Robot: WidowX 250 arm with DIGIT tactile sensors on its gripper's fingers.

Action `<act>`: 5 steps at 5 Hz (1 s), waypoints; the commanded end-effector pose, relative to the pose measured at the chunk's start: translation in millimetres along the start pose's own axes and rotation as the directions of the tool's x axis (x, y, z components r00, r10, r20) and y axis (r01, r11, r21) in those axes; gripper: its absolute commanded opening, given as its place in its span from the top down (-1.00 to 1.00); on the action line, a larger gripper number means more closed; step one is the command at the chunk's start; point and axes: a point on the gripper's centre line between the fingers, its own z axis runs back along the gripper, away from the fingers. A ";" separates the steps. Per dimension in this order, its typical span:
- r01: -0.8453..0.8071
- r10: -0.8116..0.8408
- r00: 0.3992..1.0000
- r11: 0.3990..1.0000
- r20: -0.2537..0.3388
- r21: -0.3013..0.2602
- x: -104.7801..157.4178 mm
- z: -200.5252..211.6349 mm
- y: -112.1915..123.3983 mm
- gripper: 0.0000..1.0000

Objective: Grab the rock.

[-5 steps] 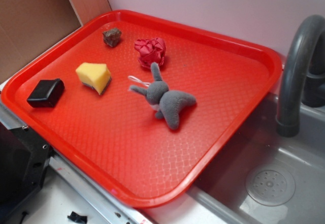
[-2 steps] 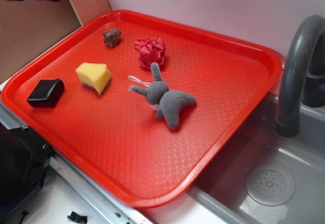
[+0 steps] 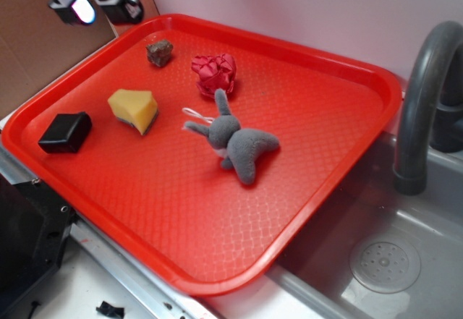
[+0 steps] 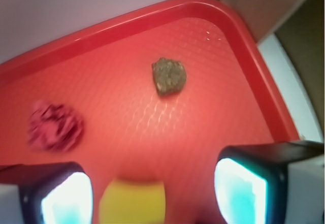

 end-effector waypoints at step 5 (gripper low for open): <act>0.000 0.008 0.997 0.994 -0.076 0.105 55.4 -85.7 19.3 1.00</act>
